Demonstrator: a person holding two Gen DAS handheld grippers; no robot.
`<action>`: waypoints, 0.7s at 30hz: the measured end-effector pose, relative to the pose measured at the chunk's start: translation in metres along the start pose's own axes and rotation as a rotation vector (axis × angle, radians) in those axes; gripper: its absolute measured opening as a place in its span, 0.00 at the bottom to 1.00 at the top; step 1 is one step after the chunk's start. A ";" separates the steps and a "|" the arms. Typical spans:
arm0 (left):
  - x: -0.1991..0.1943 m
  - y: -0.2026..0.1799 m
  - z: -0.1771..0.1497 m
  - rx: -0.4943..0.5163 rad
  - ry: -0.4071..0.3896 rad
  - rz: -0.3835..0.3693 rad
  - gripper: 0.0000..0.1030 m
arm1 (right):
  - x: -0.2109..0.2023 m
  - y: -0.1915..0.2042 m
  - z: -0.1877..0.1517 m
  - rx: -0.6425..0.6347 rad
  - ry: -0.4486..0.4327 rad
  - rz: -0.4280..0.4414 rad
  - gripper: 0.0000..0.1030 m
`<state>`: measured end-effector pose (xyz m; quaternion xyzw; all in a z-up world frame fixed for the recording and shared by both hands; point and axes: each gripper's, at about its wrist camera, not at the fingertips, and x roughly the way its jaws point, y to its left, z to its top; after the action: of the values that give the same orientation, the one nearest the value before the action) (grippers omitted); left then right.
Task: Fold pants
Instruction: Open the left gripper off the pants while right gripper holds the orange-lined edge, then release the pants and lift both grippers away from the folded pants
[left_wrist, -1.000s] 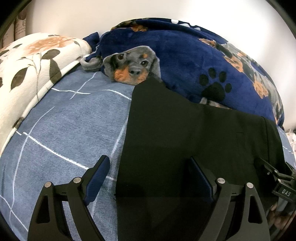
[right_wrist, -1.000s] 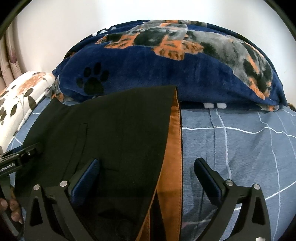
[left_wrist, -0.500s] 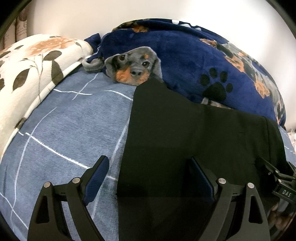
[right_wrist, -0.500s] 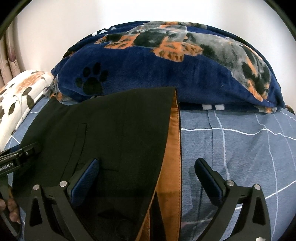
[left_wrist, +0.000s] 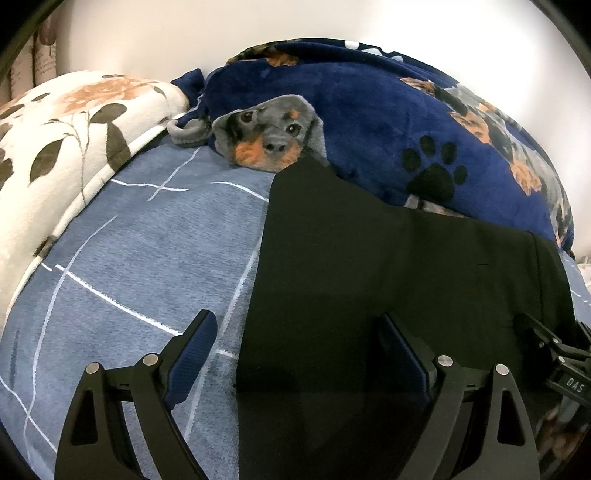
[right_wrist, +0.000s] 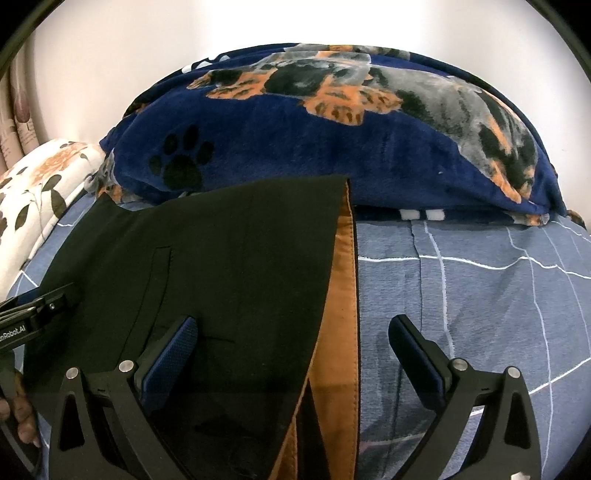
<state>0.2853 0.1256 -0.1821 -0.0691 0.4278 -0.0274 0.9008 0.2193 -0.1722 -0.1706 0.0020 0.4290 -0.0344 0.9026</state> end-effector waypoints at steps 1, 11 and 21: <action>0.000 0.000 0.000 0.000 -0.001 0.002 0.87 | 0.000 0.000 0.000 0.000 0.000 0.000 0.99; -0.006 -0.003 -0.002 0.018 -0.034 0.054 0.87 | 0.001 0.000 0.001 -0.004 -0.002 -0.002 0.99; -0.087 -0.018 -0.005 0.068 -0.195 0.160 0.89 | -0.060 -0.004 -0.001 0.007 -0.098 0.029 0.99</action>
<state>0.2266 0.1169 -0.1159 -0.0066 0.3414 0.0371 0.9392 0.1809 -0.1727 -0.1247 0.0099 0.3843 -0.0227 0.9229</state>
